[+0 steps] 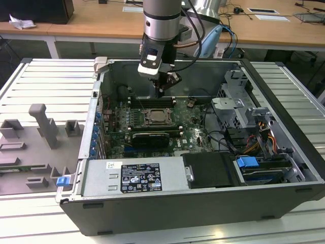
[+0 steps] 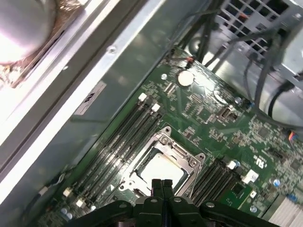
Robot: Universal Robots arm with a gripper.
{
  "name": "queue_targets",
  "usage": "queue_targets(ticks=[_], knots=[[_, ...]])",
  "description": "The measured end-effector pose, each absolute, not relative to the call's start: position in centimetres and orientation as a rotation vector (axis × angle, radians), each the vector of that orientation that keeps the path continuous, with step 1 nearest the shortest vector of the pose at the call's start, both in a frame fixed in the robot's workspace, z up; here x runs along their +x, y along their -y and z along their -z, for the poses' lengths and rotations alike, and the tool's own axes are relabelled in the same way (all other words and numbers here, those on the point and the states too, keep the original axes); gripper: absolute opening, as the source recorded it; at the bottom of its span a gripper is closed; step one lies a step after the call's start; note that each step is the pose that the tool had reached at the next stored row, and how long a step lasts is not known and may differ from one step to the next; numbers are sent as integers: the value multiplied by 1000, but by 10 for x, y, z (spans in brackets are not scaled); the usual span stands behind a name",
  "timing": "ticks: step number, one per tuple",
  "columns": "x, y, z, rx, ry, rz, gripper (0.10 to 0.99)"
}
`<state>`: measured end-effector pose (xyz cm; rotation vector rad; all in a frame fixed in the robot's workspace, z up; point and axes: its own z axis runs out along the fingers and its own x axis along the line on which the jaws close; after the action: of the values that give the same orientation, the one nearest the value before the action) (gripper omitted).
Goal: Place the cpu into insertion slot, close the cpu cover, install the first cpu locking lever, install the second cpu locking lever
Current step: 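Install the first cpu locking lever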
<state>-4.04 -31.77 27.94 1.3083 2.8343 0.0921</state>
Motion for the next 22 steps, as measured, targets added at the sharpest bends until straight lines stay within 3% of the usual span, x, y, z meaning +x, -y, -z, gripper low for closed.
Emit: queue_targets(ticks=[22], knots=[[-40,318,-278,443,-3108,-97,106]])
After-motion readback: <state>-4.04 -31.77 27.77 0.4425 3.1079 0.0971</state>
